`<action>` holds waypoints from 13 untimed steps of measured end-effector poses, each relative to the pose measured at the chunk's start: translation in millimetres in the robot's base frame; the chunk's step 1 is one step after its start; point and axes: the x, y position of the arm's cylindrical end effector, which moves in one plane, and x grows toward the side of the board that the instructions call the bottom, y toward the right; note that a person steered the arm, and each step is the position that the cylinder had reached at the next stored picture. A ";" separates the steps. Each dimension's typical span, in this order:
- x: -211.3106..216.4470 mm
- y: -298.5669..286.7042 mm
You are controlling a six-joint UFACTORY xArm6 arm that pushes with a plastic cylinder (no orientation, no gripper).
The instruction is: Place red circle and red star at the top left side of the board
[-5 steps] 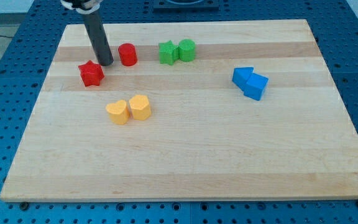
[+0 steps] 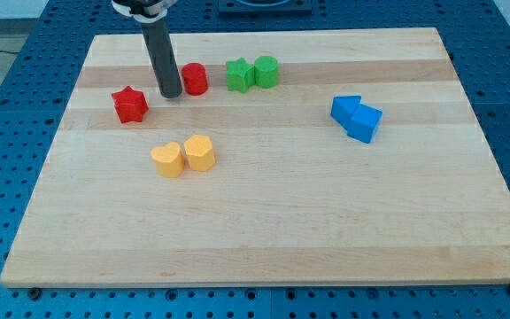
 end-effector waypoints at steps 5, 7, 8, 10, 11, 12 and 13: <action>17.4 4.3; 51.3 -27.3; 51.4 -72.4; 45.6 -113.6; 45.2 -117.0; 45.1 -117.0; 40.0 -116.8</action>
